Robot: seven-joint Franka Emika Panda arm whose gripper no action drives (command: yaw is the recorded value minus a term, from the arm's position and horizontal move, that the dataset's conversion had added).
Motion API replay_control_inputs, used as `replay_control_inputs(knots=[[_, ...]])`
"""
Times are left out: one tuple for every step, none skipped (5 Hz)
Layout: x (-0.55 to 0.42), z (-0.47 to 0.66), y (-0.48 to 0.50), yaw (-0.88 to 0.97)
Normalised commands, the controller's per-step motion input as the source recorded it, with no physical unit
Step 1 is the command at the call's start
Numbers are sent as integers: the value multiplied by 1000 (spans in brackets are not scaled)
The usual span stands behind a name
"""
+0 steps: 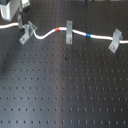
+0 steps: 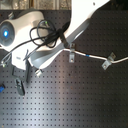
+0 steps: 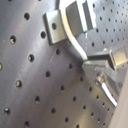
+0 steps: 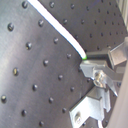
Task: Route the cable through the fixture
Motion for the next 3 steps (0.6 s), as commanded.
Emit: replay_control_inputs(knots=[[307,-745,-313,57],[264,-748,-343,91],[289,251,229,654]])
